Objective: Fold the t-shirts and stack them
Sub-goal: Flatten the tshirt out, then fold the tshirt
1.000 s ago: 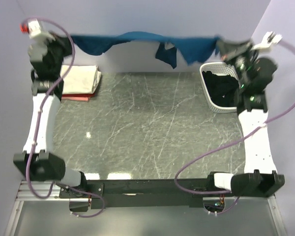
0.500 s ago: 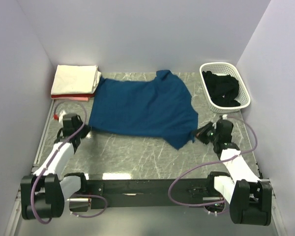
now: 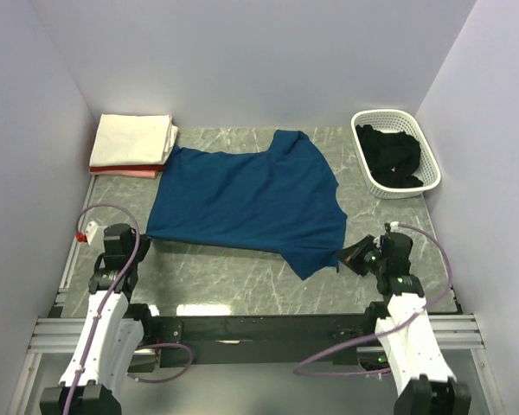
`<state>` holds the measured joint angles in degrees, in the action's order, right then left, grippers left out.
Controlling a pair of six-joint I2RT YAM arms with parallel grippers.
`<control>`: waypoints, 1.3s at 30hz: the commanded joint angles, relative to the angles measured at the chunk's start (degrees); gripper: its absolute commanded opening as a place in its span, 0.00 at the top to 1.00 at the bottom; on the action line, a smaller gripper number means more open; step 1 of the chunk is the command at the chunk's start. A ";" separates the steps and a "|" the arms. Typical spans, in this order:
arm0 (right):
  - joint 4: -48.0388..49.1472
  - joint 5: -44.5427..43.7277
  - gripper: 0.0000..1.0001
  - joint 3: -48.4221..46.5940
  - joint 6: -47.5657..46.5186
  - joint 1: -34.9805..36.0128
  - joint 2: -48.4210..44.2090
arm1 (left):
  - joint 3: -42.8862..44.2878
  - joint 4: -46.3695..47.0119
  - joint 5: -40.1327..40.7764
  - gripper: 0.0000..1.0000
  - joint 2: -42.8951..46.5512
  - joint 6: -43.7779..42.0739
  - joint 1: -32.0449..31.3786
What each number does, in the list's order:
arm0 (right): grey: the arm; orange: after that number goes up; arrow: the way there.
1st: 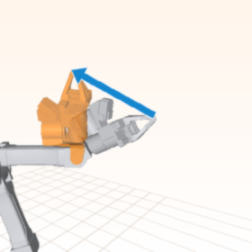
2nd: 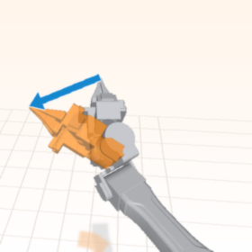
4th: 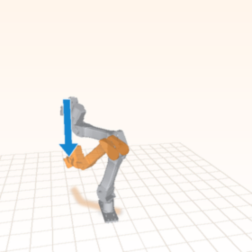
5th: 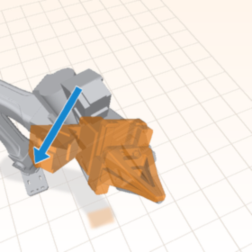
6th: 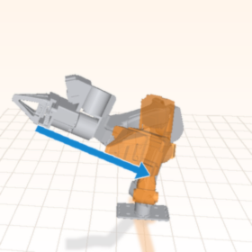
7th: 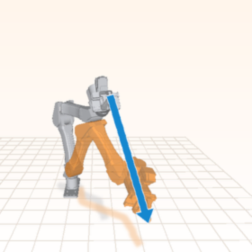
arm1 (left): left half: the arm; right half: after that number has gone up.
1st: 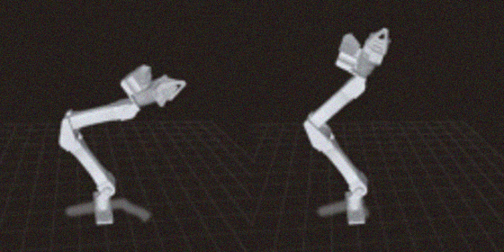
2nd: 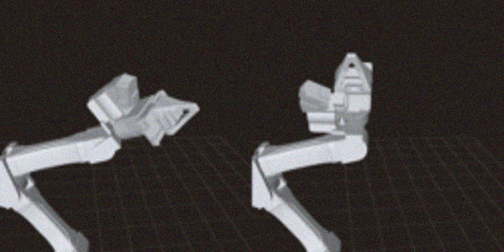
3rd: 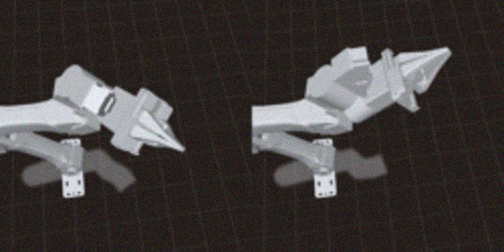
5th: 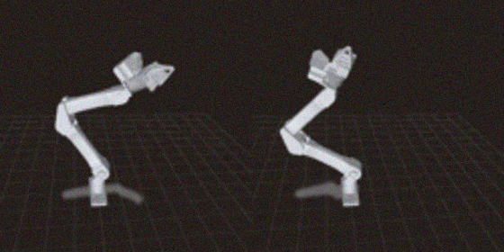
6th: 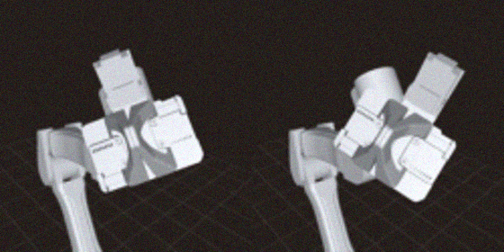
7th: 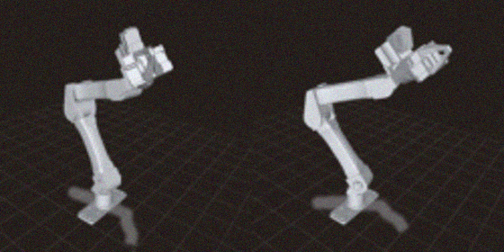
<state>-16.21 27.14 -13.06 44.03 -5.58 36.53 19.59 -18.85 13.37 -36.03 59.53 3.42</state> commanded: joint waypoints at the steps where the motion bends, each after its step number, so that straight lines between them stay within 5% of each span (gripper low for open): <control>1: -10.23 -1.12 1.00 -1.53 -0.17 -0.48 -7.60 | 0.18 -1.89 2.64 0.88 2.54 -0.11 0.27; 13: -31.24 0.46 1.00 -4.43 2.37 -0.48 -24.40 | -0.61 -3.82 1.39 0.91 2.19 0.67 -1.04; 20: -39.87 -4.02 1.00 -8.38 0.00 -0.13 -24.14 | 0.62 -6.46 4.48 0.91 4.13 2.35 -3.07; 25: -29.08 -1.30 1.00 -7.51 0.62 -0.13 -20.29 | 3.07 0.11 3.60 0.90 -2.18 -0.99 -3.07; 39: 2.75 0.90 1.00 -18.75 3.08 -0.13 23.56 | 22.93 4.35 8.96 0.83 -35.40 -3.28 -10.36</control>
<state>-23.46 27.49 -27.38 46.04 -5.63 55.05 38.11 -16.58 19.51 -68.31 56.64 -6.50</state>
